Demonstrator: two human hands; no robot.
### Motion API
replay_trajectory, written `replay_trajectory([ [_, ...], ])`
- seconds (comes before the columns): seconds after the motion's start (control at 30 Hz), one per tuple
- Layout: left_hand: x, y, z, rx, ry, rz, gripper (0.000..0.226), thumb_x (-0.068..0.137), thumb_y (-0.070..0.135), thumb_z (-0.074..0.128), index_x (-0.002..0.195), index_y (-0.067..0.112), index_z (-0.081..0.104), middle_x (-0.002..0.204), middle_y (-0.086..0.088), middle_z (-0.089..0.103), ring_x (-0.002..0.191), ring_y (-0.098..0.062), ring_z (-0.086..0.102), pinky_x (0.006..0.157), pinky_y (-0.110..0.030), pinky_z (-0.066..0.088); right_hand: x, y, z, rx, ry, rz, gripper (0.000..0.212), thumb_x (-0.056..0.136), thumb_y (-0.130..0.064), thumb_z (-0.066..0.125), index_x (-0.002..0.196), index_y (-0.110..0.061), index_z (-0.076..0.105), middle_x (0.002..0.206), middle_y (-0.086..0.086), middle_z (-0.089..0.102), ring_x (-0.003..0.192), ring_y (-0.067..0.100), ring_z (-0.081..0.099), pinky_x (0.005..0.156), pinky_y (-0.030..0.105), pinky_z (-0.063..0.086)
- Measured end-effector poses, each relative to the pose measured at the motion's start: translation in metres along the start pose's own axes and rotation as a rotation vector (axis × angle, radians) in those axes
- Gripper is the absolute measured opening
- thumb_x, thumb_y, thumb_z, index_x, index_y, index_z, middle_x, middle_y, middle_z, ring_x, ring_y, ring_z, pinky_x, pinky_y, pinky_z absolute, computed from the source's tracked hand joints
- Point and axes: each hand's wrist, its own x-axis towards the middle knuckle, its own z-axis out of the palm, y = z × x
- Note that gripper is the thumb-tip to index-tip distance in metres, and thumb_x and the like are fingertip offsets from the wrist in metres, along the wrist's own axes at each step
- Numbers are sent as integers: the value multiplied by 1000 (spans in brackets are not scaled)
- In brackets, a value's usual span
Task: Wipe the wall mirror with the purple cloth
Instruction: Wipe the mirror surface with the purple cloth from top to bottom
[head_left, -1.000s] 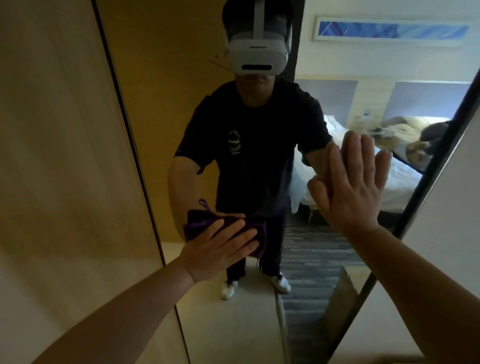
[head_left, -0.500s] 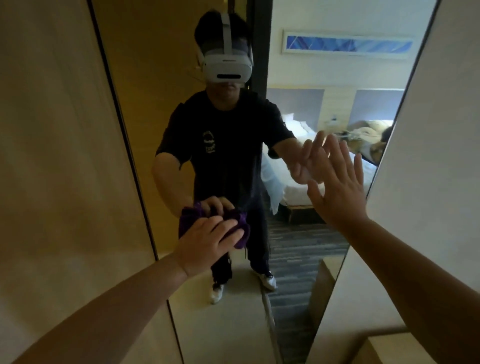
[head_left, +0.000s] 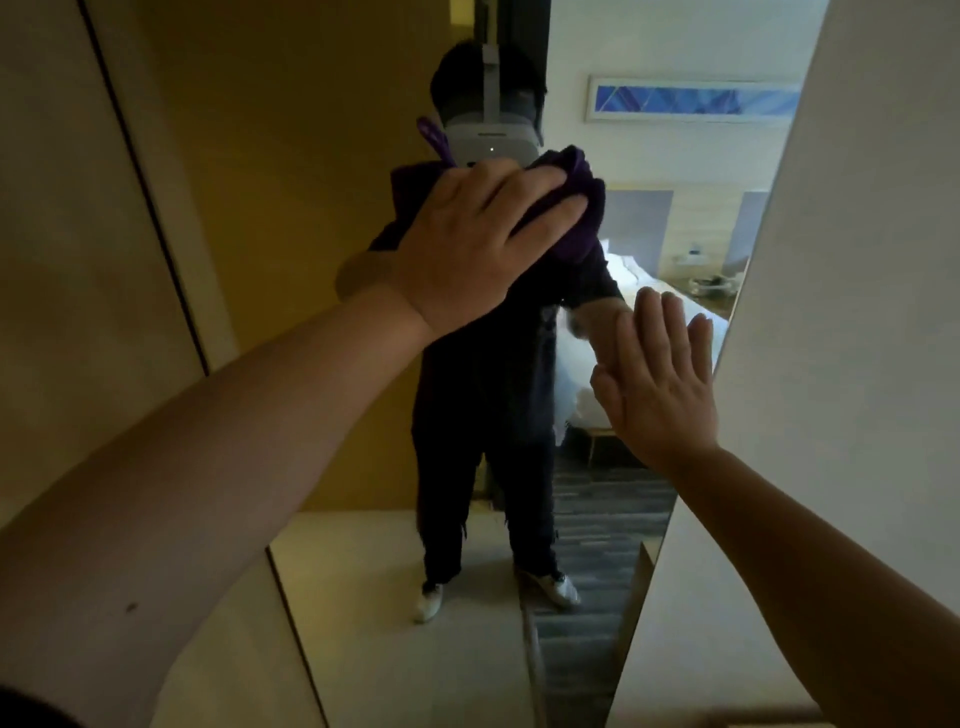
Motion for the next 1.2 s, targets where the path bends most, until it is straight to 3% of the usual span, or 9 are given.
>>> replay_trajectory([
  [0.1, -8, 13, 10, 34, -60, 28, 37, 101, 12, 49, 137, 16, 58, 132, -12, 61, 115, -34, 60, 90, -43, 43, -1, 5, 9, 4, 59, -41, 67, 104, -42, 36, 158, -16, 5, 162, 16, 10, 152, 32, 2, 122, 55, 4],
  [0.2, -34, 35, 15, 35, -24, 28, 36, 98, 13, 54, 134, 17, 62, 129, -9, 64, 112, -31, 63, 86, -42, 47, -2, 6, 15, 16, 112, -40, 68, 103, -44, 37, 158, -17, 7, 162, 16, 15, 152, 31, 3, 122, 56, 7],
  [0.43, -167, 114, 27, -42, -119, 172, 42, 97, 18, 56, 139, 21, 56, 133, 0, 57, 113, -21, 54, 90, -38, 39, -1, 8, 18, 23, 193, -49, 71, 100, -41, 49, 157, -14, 16, 160, 17, 21, 151, 32, 10, 120, 57, 13],
  [0.63, -228, 144, 27, -111, -154, 206, 39, 94, 28, 62, 133, 28, 60, 133, 5, 53, 114, -15, 53, 92, -33, 40, -1, 7, 18, 7, 177, -38, 74, 99, -41, 49, 157, -15, 13, 161, 9, 13, 152, 28, 0, 121, 55, 8],
  [0.73, -225, 143, 25, -143, -190, 191, 39, 95, 26, 62, 134, 27, 60, 132, 4, 54, 113, -16, 55, 92, -35, 42, 0, 6, 14, 11, 176, -24, 68, 100, -41, 48, 155, -11, 22, 159, 15, 21, 151, 30, 6, 120, 56, 10],
  [0.9, -200, 133, 9, -211, -247, 108, 34, 100, 16, 55, 133, 23, 56, 132, 0, 50, 106, -21, 59, 85, -38, 46, 0, 7, -4, 58, 43, -31, 66, 101, -34, 51, 155, -11, 21, 162, 16, 17, 152, 32, 6, 122, 55, 8],
  [1.0, -134, 96, 3, -154, -86, -35, 38, 96, 9, 62, 133, 19, 57, 133, -4, 50, 108, -27, 56, 83, -42, 47, -2, 16, -21, 125, 31, -78, 63, 100, -28, 55, 154, -8, 28, 161, 17, 22, 151, 34, 15, 122, 56, 14],
  [1.07, -75, 65, 2, -95, 33, -114, 41, 93, 5, 65, 132, 18, 59, 132, -6, 49, 109, -30, 54, 83, -44, 47, -2, 26, -34, 134, 45, -77, 61, 103, -28, 47, 155, -9, 24, 162, 15, 17, 151, 33, 13, 122, 54, 13],
  [1.2, 33, 24, 12, 6, 158, -122, 39, 96, 6, 58, 133, 17, 58, 132, -6, 43, 114, -30, 47, 89, -43, 41, 10, 52, -47, 60, 14, -12, 63, 103, -32, 42, 157, -10, 16, 164, 15, 12, 152, 32, 8, 122, 57, 12],
])
